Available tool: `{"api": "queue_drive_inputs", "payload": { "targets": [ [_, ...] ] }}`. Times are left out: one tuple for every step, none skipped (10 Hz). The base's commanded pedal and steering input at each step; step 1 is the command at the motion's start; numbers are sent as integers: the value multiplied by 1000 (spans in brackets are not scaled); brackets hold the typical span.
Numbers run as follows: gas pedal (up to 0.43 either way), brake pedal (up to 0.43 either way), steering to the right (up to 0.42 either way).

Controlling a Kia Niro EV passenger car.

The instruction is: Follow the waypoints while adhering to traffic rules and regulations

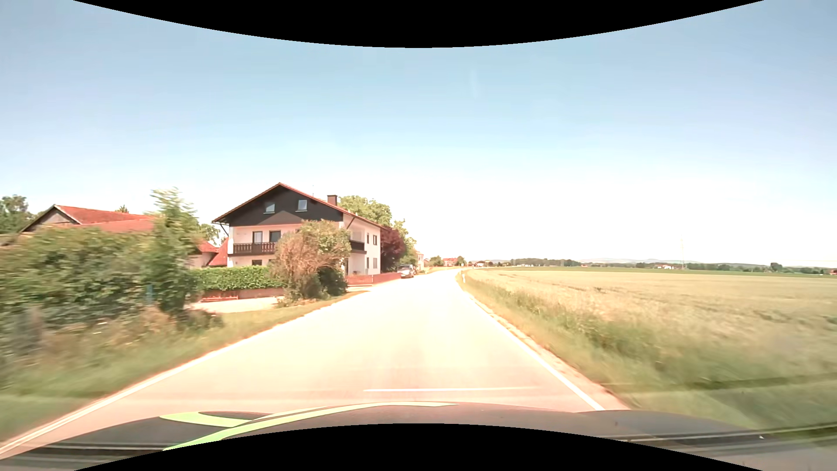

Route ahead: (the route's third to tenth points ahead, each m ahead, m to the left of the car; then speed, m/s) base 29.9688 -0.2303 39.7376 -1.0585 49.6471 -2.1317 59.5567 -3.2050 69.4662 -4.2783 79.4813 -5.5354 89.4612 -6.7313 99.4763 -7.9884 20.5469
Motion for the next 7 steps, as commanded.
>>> {"api": "queue_drive_inputs", "payload": {
  "targets": [
    [157,0,29],
    [157,0,26],
    [157,0,24],
    [157,0,22],
    [157,0,19],
    [157,0,17],
    [157,0,15]
  ]
}}
